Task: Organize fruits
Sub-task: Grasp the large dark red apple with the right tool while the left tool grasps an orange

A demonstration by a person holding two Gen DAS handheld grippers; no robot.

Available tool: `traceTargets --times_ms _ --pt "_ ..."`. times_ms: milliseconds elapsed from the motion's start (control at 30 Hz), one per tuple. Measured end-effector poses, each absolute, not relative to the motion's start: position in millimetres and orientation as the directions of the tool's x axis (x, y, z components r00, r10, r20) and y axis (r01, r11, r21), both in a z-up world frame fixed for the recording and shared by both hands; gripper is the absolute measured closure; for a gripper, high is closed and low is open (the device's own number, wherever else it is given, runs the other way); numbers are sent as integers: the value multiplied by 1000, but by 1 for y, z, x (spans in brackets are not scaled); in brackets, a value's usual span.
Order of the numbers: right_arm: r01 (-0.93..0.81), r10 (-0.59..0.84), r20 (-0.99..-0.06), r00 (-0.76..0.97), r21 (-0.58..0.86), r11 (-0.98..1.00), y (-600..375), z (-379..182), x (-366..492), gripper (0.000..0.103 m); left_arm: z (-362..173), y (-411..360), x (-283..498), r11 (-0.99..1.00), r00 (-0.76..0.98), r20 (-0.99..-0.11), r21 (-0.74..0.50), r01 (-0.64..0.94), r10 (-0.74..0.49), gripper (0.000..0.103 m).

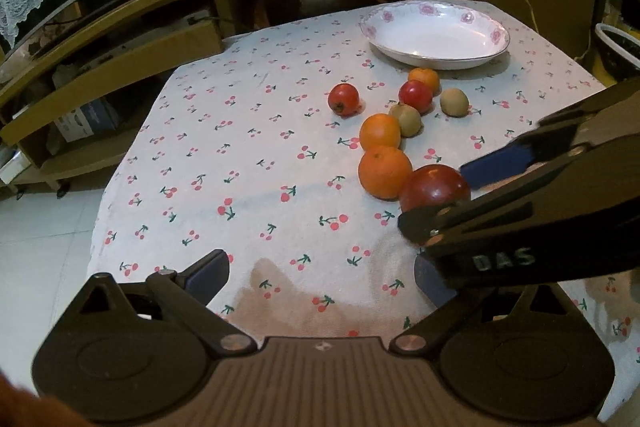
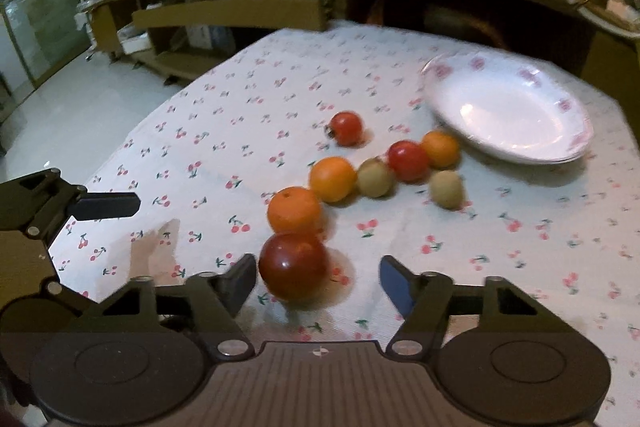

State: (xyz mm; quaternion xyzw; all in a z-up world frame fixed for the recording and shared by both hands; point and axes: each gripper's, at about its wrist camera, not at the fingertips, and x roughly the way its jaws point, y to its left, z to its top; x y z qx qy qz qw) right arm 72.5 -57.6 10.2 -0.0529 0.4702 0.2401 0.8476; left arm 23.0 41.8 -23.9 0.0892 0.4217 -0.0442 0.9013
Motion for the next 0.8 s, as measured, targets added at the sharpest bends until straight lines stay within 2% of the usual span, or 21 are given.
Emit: traceTargets --times_ms 133,400,467,533,700,800 --pt "-476 395 -830 393 184 860 -56 9 79 65 -22 39 28 978 644 -765 125 164 -10 0" --pt "-391 342 -838 425 171 904 -93 21 76 64 -16 26 43 974 661 -750 128 185 -27 9" --pt "-366 323 -837 442 161 917 -105 23 74 64 -19 23 50 974 662 -749 138 179 -15 16" --pt "-340 309 -838 449 160 927 -114 24 74 64 -21 19 57 975 655 -755 137 176 -12 28" --pt "-305 292 -832 471 157 939 -130 32 74 64 -24 10 68 976 632 -774 102 192 -43 40" --pt "-296 301 -825 478 171 940 -132 35 78 64 -26 7 74 971 634 -772 112 212 -49 42"
